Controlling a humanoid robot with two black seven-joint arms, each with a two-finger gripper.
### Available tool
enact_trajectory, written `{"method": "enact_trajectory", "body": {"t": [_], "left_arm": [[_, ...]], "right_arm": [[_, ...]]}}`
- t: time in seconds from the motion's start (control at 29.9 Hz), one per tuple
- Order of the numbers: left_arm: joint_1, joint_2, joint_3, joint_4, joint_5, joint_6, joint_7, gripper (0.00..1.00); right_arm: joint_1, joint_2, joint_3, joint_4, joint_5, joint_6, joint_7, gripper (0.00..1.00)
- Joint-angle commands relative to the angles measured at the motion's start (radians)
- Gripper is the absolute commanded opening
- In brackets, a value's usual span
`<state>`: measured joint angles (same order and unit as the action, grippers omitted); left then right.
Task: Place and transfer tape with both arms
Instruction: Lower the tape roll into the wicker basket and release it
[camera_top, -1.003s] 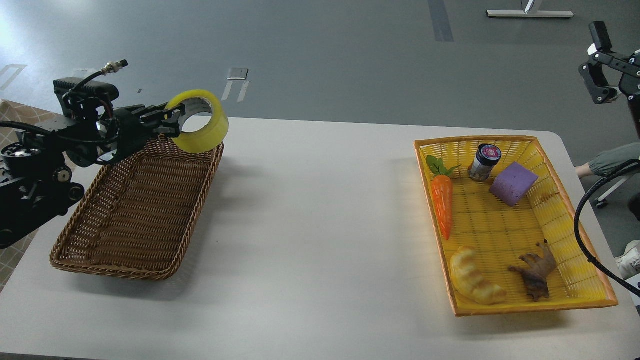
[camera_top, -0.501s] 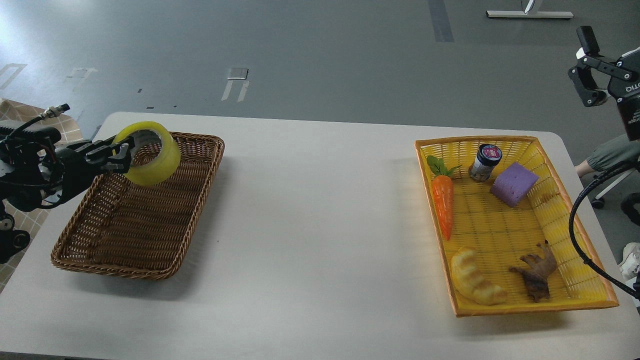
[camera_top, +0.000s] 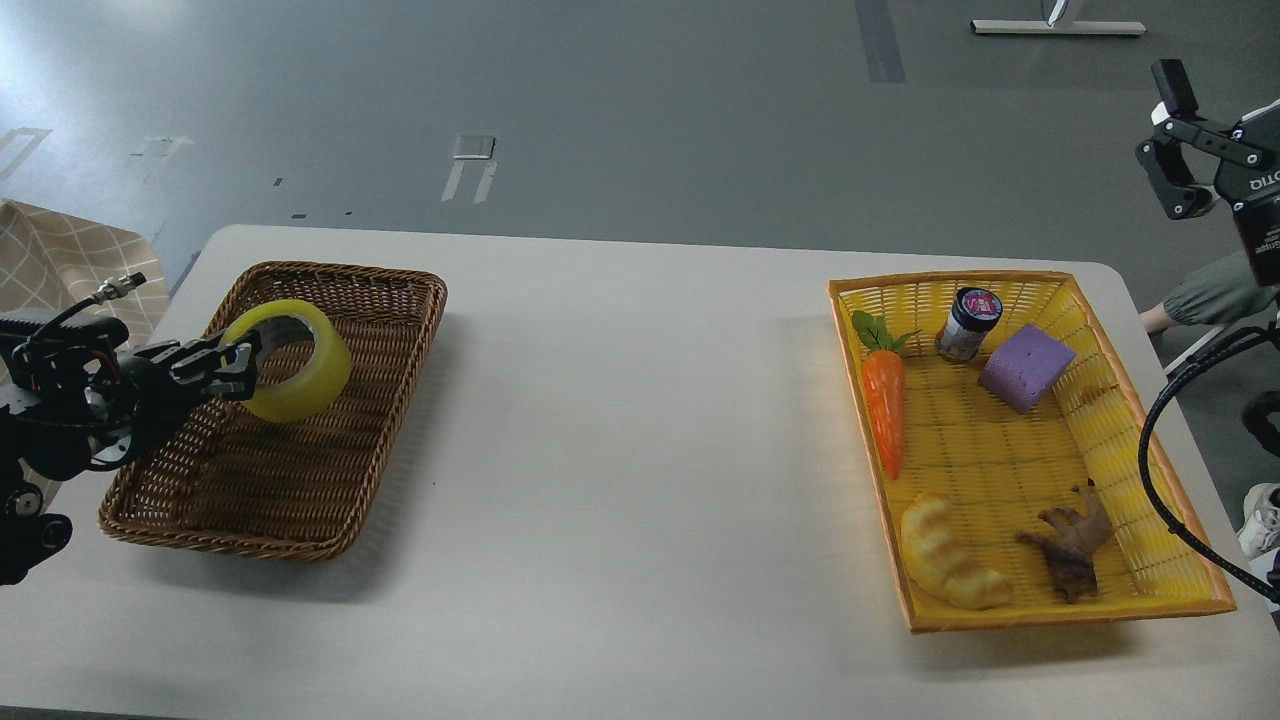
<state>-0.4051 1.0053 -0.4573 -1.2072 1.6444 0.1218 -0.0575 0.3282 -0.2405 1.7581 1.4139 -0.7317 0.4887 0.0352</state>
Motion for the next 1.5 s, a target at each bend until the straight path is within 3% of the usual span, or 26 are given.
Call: {"method": "enact_trajectory", "body": {"t": [0.0, 0.43, 0.57, 0.64, 0.7, 0.74, 0.77, 0.9, 1.04, 1.17, 1.3, 1.37, 1.4, 1.47], "left_arm": [[0.005, -0.011, 0.0, 0.008, 0.002, 0.01, -0.013, 0.22], [0.008, -0.014, 0.006, 0.054, 0.0, 0.012, -0.024, 0.36], [0.009, -0.022, 0.006, 0.104, 0.0, 0.018, -0.054, 0.38], [0.009, -0.022, 0.006, 0.115, -0.002, 0.028, -0.071, 0.45], [0.009, -0.022, 0.005, 0.123, -0.003, 0.047, -0.079, 0.65], [0.011, -0.025, 0.006, 0.123, -0.006, 0.055, -0.082, 0.83], [0.011, -0.025, 0.006, 0.123, -0.021, 0.061, -0.085, 0.93], [0.014, -0.025, 0.005, 0.123, -0.103, 0.071, -0.123, 0.96], [0.012, -0.014, -0.017, 0.112, -0.234, 0.09, -0.211, 0.97], [-0.006, -0.033, -0.086, 0.068, -0.466, 0.09, -0.362, 0.98], [-0.055, -0.079, -0.152, -0.004, -0.619, 0.076, -0.377, 0.98], [-0.073, -0.1, -0.195, -0.06, -0.713, 0.015, -0.37, 0.98], [-0.078, -0.117, -0.231, -0.08, -0.782, -0.064, -0.358, 0.98], [-0.084, -0.145, -0.274, -0.086, -0.845, -0.146, -0.34, 0.98]], "right_arm": [[-0.003, 0.001, 0.0, 0.0, 0.0, 0.0, -0.001, 1.0], [-0.008, 0.001, 0.001, 0.003, 0.0, 0.0, -0.001, 1.0], [-0.008, 0.0, 0.0, 0.003, 0.0, 0.0, 0.0, 1.0], [-0.008, 0.001, 0.001, 0.002, -0.002, 0.0, -0.001, 1.0], [-0.009, 0.001, 0.0, 0.003, 0.0, 0.0, 0.0, 1.0], [-0.011, 0.004, 0.0, 0.003, 0.0, 0.0, -0.001, 1.0], [-0.011, 0.007, 0.0, 0.005, 0.0, 0.0, -0.001, 1.0], [-0.012, 0.012, 0.0, 0.008, 0.0, 0.0, -0.001, 1.0], [-0.014, 0.01, 0.0, 0.007, 0.0, 0.0, 0.0, 1.0], [-0.011, 0.01, 0.0, 0.007, 0.0, 0.0, 0.0, 1.0], [-0.012, 0.001, 0.0, 0.007, -0.002, 0.0, 0.0, 1.0], [-0.014, 0.0, 0.0, 0.005, -0.002, 0.0, 0.0, 1.0], [-0.014, 0.0, 0.0, 0.003, -0.003, 0.0, 0.0, 1.0], [-0.015, 0.0, 0.0, 0.003, -0.003, 0.0, 0.0, 1.0]]}}
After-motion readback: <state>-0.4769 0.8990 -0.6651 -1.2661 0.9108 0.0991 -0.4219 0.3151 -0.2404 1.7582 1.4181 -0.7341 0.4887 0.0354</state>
